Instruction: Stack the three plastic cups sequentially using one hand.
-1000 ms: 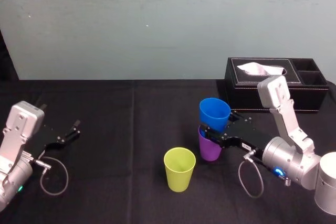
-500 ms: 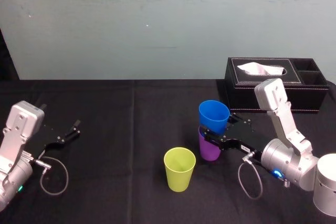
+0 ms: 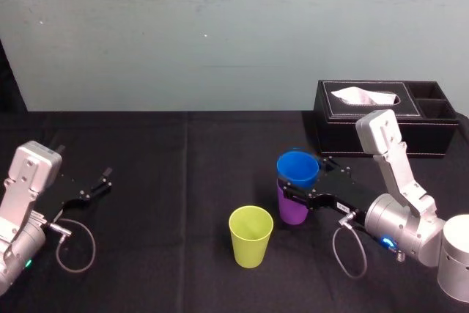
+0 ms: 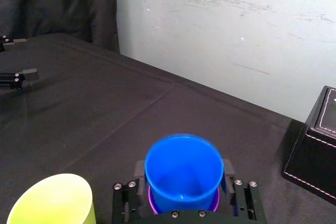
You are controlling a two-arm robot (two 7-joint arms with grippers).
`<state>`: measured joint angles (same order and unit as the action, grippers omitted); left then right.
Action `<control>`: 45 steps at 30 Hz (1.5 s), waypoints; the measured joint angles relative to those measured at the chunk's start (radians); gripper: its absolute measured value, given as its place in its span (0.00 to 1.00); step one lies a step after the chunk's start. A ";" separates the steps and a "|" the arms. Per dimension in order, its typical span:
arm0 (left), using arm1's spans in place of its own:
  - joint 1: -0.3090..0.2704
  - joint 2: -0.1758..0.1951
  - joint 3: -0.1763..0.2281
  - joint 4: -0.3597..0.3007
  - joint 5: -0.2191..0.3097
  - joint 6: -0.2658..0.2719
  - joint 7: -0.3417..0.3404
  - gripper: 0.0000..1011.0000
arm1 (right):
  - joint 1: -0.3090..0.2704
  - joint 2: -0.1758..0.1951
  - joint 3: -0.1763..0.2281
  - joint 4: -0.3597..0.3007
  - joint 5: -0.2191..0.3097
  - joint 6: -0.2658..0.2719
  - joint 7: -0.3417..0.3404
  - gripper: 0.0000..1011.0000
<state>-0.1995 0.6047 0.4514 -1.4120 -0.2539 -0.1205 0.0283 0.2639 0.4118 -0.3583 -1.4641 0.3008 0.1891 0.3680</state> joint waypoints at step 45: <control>0.000 0.000 0.000 0.000 0.000 0.000 0.000 0.99 | -0.314 0.178 0.087 -0.311 0.123 -0.021 0.065 0.99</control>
<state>-0.1995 0.6047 0.4515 -1.4119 -0.2539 -0.1205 0.0283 -0.0500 0.5901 -0.2708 -1.7750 0.4242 0.1678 0.4330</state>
